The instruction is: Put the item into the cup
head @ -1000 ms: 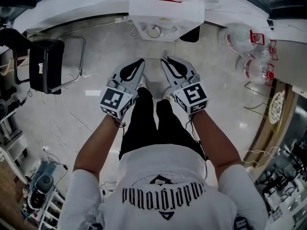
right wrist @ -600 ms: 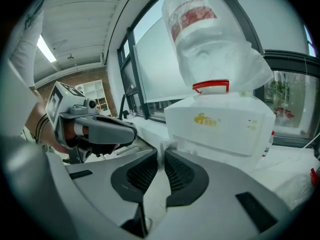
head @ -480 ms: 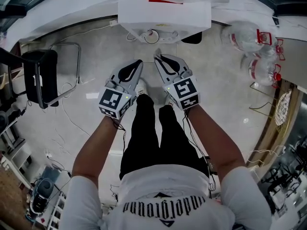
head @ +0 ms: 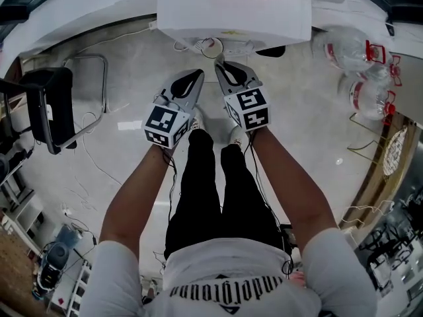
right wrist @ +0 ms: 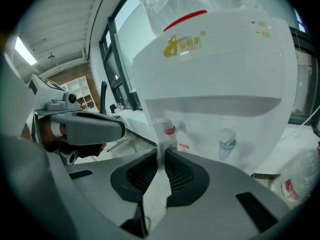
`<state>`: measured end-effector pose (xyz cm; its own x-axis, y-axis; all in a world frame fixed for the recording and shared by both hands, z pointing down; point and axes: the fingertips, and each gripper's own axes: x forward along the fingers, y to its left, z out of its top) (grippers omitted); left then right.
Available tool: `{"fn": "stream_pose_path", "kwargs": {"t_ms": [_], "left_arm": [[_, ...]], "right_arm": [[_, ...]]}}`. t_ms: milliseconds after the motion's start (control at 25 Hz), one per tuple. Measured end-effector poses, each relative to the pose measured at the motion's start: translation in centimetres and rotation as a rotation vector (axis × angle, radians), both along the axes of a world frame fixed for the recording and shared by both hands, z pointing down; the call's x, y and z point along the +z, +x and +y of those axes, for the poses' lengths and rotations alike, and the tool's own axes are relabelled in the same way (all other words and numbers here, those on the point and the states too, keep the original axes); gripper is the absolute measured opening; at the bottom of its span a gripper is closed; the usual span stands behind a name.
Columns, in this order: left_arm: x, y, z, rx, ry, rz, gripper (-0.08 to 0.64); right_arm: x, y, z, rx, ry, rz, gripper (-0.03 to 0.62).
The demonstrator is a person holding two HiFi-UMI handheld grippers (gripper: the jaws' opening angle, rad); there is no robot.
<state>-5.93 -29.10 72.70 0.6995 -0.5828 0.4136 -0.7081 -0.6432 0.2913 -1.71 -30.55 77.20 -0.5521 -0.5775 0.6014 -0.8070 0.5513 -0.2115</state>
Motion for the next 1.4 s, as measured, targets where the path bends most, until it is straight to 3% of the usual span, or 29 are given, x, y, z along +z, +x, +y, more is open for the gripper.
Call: {"fn": "stream_pose_path", "kwargs": {"t_ms": [480, 1040, 1200, 1400], "left_arm": [[6.2, -0.5, -1.9, 0.004, -0.048, -0.010, 0.015], [7.6, -1.3, -2.3, 0.005, -0.058, -0.010, 0.015], [7.4, -1.1, -2.0, 0.010, -0.055, -0.010, 0.014], [7.0, -1.0, -1.9, 0.007, -0.049, -0.007, 0.015]], "right_arm": [[6.3, -1.1, -2.9, 0.074, -0.066, 0.002, 0.044], [9.8, -1.3, -4.7, 0.122, -0.115, 0.017, 0.048], [9.8, -1.4, -4.8, 0.124, -0.117, 0.011, 0.117], [9.5, -1.4, -4.6, 0.127, -0.115, 0.005, 0.137]]}}
